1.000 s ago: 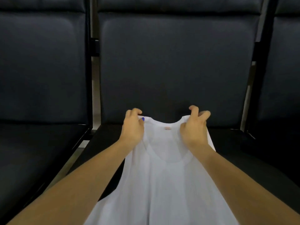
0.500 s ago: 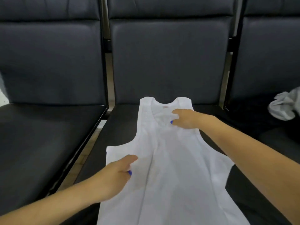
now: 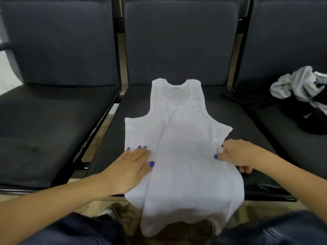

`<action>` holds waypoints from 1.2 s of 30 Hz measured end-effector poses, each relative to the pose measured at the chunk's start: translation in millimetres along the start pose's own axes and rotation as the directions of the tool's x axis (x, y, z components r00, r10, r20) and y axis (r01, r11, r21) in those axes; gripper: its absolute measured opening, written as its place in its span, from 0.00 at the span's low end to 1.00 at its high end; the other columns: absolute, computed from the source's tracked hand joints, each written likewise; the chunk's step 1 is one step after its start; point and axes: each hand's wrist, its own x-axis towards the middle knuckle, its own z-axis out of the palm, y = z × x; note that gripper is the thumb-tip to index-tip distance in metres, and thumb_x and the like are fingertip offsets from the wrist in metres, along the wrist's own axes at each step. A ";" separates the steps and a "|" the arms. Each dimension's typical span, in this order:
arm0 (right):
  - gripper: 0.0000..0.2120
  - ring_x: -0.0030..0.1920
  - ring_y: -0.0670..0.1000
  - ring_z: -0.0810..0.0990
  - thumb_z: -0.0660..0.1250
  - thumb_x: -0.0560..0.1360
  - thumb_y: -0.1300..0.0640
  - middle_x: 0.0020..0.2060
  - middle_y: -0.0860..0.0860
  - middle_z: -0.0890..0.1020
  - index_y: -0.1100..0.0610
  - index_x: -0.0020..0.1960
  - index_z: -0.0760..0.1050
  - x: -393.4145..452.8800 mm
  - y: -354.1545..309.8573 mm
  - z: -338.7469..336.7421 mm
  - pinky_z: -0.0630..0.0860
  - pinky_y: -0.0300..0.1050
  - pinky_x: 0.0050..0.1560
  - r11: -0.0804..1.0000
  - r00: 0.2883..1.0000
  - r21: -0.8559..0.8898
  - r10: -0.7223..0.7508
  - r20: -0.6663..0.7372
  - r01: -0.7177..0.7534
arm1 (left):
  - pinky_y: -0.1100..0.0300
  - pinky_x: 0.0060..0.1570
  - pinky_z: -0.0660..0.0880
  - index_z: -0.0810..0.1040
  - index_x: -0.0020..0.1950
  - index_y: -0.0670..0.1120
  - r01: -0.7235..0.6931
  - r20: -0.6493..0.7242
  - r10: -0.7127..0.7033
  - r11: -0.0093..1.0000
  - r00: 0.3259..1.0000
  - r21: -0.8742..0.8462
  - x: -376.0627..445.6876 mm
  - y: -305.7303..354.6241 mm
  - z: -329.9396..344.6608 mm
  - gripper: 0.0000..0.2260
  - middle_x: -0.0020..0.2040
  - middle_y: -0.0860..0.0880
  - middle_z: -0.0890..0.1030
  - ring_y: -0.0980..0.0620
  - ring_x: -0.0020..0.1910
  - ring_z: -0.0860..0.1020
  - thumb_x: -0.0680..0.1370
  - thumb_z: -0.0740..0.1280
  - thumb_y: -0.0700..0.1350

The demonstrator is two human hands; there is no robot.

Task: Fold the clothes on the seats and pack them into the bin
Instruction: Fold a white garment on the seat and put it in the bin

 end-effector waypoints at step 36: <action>0.20 0.54 0.54 0.76 0.70 0.74 0.60 0.57 0.54 0.75 0.55 0.65 0.69 21.4 50.6 -4.9 0.74 0.45 0.42 0.632 0.994 0.772 0.107 0.000 -0.068 | 0.58 0.64 0.64 0.68 0.70 0.54 0.003 -0.103 0.031 0.950 0.994 0.313 3.3 -31.8 -36.4 0.50 0.65 0.55 0.72 0.54 0.63 0.71 0.63 0.23 0.72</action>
